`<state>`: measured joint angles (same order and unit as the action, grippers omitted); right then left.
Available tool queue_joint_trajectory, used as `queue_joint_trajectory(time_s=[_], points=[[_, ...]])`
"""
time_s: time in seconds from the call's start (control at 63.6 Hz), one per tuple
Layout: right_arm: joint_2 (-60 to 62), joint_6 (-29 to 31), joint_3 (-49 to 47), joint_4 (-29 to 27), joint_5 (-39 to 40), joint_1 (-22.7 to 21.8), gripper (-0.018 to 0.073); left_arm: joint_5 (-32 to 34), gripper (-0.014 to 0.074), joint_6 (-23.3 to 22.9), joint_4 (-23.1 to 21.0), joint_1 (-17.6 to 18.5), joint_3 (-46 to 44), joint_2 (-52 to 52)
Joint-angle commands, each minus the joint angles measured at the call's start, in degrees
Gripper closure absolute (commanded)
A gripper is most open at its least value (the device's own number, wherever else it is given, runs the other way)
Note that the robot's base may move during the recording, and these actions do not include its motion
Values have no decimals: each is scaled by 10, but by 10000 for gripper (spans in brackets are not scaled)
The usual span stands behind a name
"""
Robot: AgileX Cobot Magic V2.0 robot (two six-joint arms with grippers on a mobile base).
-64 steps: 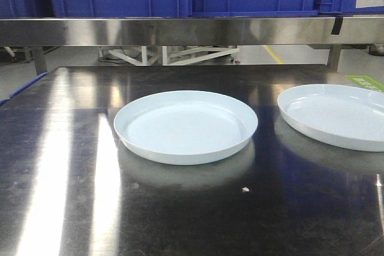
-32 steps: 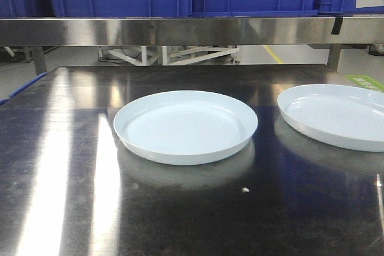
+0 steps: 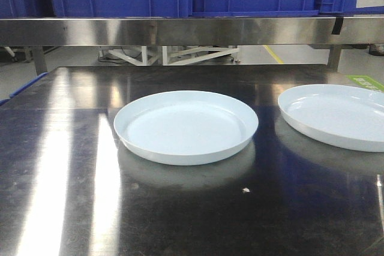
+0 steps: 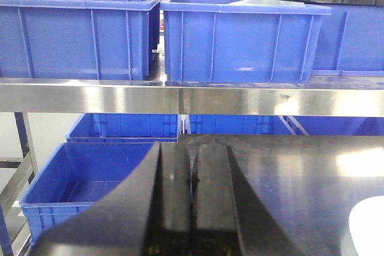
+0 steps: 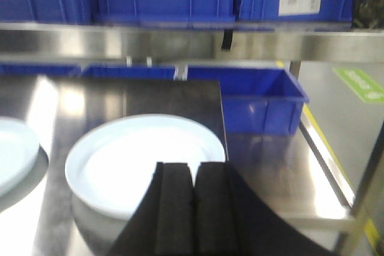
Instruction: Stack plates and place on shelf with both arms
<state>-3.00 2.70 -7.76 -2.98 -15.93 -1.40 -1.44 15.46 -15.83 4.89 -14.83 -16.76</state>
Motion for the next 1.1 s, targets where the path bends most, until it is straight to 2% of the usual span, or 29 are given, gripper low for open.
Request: queue_joint_trajectory(time_s=[0.0, 0.141, 0.377, 0.518, 1.084], points=[[-50, 24, -56, 0, -24, -2, 510, 53, 516, -3, -6, 4, -20, -3], [-132, 23, -110, -1, -66, -2, 510, 53, 516, -3, -6, 4, -20, -3], [-225, 23, -168, -6, -76, -2, 510, 53, 516, -3, -6, 4, -20, -3], [-280, 23, -196, -29, -91, -2, 510, 53, 516, -3, -6, 4, -20, -3], [-533, 23, -322, -30, -163, -2, 510, 53, 516, -3, -6, 4, -20, -3]])
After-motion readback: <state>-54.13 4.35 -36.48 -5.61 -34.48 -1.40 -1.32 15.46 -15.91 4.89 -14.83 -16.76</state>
